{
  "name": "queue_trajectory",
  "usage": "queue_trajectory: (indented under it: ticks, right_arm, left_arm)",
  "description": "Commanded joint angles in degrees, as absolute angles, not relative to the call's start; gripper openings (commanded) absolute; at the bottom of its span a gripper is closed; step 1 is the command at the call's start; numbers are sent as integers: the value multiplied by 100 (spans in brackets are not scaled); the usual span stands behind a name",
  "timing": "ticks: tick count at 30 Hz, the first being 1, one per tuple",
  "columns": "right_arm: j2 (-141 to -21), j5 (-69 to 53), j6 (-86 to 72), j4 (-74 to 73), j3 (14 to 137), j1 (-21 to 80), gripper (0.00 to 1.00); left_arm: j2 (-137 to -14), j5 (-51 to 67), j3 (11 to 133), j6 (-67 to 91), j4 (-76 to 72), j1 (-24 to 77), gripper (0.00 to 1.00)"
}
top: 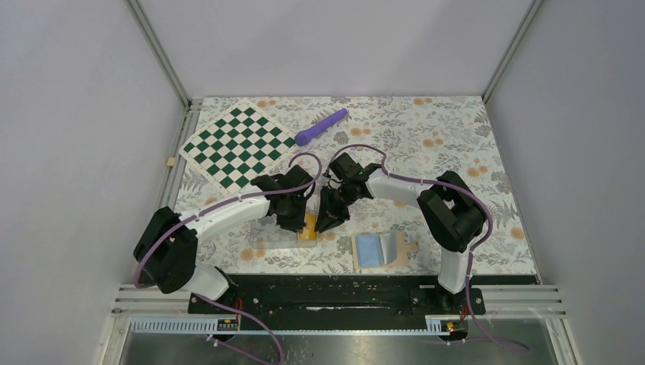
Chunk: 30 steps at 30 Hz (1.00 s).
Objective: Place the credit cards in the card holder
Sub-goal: Pick up the credit card from the storage box.
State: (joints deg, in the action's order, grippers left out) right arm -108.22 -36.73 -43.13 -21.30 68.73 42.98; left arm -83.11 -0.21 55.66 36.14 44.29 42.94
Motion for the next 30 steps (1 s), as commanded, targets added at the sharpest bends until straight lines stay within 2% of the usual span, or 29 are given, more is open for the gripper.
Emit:
queue_trajectory:
  ticks: [1,17,30]
  right_arm:
    - [-10958,-3716,-4217,-2225,6874,4405,25]
    - [-10969,-3718,-4209,-2231,6856,4410,25]
    - [-10930,-3709,-4192,-2226,6813,4409,25]
  left_arm:
    - [-8457,-67,5876,3526,4397,4415,20]
    - [-8748,-361,6237,3399,4775,4697,20]
    - [-8057,-255,6019,3726,4382,4699,18]
